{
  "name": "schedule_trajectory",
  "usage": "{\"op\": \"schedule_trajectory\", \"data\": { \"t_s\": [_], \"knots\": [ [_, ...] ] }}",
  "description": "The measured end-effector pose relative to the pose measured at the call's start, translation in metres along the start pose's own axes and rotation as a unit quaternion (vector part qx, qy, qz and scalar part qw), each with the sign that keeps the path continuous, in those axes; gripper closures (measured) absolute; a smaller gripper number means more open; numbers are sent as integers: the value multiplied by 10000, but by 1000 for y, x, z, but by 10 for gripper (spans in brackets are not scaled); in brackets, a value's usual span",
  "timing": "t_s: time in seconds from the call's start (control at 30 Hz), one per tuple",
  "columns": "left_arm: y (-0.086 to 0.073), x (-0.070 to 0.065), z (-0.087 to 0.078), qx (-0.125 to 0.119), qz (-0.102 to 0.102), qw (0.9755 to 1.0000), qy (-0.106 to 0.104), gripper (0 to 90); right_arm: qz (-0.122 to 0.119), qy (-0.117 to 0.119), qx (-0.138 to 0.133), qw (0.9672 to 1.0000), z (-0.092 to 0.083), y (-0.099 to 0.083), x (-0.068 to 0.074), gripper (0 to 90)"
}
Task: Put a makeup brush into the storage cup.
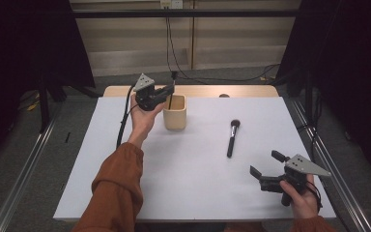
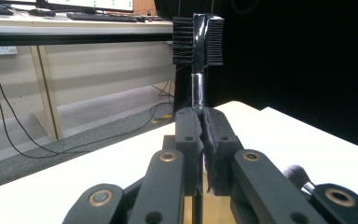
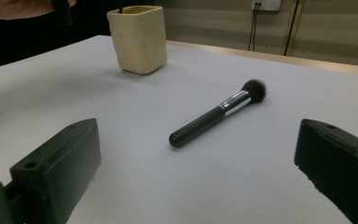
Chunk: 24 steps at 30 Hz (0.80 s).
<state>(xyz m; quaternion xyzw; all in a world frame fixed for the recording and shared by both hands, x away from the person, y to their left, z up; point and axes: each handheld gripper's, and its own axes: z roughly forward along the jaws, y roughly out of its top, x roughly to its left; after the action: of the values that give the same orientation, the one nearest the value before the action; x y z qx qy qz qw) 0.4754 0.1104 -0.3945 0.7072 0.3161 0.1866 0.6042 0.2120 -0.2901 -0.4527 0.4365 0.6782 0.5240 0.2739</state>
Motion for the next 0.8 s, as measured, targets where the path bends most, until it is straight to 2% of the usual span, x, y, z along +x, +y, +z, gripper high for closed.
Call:
{"op": "schedule_trajectory", "data": {
  "t_s": [0.8],
  "knots": [
    [-23, 2, 0, 244, -13, 9997, 33, 855, 14, -5, 5, 10000, 0, 0, 0, 3]
  ]
}}
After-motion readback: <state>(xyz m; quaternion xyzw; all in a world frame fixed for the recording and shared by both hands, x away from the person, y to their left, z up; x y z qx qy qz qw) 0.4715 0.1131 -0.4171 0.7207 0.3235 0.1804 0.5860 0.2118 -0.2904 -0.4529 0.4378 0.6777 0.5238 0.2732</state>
